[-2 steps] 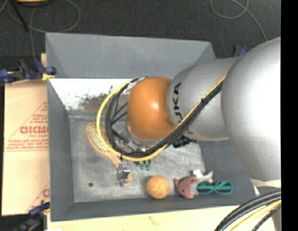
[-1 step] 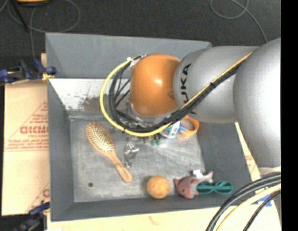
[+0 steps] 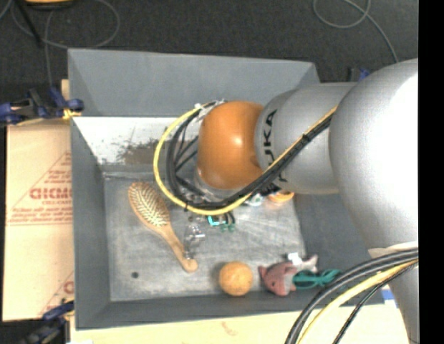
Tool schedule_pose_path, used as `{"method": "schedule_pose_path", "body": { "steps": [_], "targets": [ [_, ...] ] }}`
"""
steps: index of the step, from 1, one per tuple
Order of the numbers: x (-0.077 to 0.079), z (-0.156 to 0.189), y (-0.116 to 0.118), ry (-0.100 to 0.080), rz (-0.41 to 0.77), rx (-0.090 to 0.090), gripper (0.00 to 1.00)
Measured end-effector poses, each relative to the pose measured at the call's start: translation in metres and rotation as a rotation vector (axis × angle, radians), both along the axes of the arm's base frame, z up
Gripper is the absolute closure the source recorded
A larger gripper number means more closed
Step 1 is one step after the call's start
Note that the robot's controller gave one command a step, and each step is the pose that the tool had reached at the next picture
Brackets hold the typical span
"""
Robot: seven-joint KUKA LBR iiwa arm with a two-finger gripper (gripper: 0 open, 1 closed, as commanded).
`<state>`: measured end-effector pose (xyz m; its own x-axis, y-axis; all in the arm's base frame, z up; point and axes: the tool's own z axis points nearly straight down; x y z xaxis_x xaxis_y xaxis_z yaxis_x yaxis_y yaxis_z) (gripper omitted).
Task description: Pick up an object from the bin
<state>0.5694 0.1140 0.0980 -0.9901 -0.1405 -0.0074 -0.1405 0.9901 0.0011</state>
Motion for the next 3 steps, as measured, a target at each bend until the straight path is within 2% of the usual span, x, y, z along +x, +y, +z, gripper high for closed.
{"method": "schedule_pose_path", "body": {
  "steps": [1, 2, 3],
  "targets": [
    [-0.012, -0.022, -0.007, -0.001, -0.065, 0.002, 0.00],
    [0.001, -0.019, 0.022, 0.002, -0.147, 0.006, 1.00],
    [-0.002, -0.026, 0.019, 0.002, -0.148, 0.002, 0.00]
  ]
}}
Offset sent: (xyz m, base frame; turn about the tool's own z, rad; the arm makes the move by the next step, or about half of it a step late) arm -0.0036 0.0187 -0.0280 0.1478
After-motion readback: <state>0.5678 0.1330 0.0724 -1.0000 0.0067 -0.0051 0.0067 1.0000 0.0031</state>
